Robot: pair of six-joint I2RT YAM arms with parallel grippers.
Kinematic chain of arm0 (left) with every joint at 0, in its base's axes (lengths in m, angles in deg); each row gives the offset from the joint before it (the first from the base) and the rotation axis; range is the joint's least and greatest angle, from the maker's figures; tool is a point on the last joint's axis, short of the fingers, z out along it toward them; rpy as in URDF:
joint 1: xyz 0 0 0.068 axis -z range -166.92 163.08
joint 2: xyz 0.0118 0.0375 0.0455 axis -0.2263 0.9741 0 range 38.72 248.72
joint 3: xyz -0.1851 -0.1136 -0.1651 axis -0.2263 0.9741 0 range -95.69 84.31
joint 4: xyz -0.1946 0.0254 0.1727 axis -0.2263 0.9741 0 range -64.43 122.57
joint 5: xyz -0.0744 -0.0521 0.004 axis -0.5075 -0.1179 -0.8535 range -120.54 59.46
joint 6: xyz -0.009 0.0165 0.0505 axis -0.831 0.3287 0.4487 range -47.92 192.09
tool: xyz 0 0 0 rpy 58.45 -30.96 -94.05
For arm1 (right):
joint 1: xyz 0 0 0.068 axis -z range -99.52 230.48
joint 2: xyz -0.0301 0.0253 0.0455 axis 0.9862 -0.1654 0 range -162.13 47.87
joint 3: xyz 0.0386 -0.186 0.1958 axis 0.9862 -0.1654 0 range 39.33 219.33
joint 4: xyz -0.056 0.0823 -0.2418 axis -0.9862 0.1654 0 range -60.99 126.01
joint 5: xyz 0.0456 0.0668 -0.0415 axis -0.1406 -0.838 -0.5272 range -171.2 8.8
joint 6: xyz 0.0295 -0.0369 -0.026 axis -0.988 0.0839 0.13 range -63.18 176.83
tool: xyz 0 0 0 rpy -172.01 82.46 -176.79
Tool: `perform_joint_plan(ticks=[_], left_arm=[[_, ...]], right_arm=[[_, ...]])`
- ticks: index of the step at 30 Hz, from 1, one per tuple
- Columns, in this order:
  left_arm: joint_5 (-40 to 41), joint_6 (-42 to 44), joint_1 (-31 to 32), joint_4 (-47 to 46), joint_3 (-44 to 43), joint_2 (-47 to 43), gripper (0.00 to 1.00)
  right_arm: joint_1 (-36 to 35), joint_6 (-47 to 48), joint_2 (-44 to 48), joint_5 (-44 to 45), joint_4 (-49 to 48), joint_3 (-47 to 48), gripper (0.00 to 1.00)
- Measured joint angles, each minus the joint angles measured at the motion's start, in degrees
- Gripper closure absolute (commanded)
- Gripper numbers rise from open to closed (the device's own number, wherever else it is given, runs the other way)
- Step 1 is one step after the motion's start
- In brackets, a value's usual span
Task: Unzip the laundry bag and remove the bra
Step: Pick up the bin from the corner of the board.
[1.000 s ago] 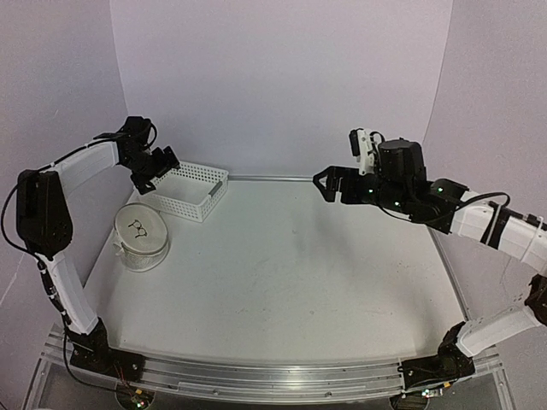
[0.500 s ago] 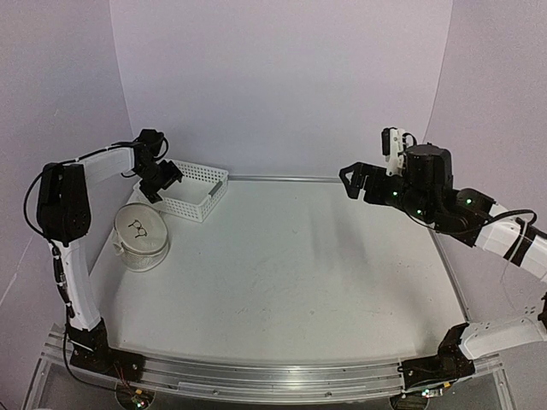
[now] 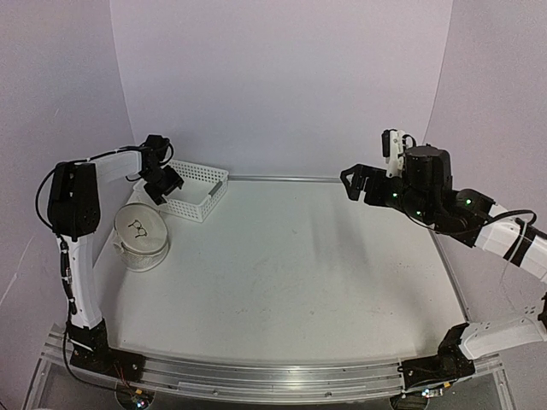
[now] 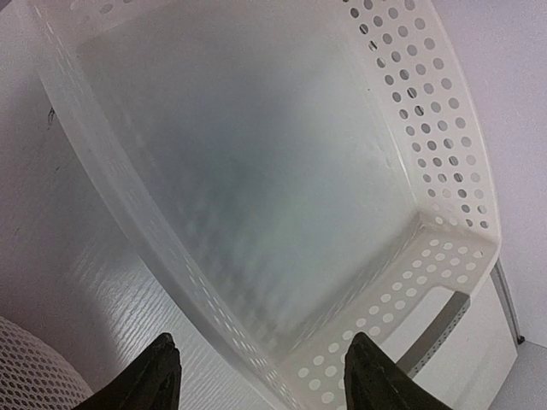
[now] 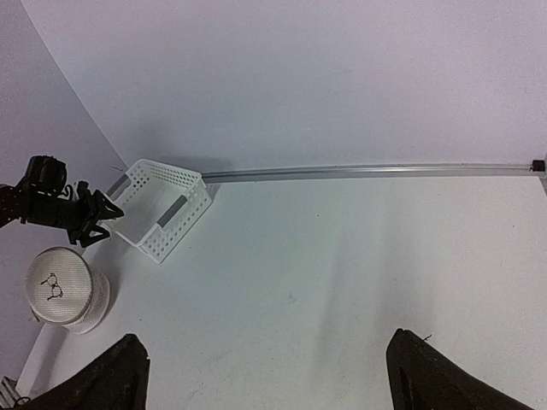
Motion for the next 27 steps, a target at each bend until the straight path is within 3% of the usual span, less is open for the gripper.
perform_joint_plan(ticks=[9, 27], left_arm=[[1.88, 0.17, 0.0, 0.07, 1.6, -0.02, 0.39], [1.7, 1.16, 0.0, -0.04, 1.46, 2.16, 0.72]], right_arm=[[0.02, 0.07, -0.9, 0.07, 0.02, 0.0, 0.02], [0.0, 0.2, -2.32, 0.02, 0.52, 0.0, 0.02]])
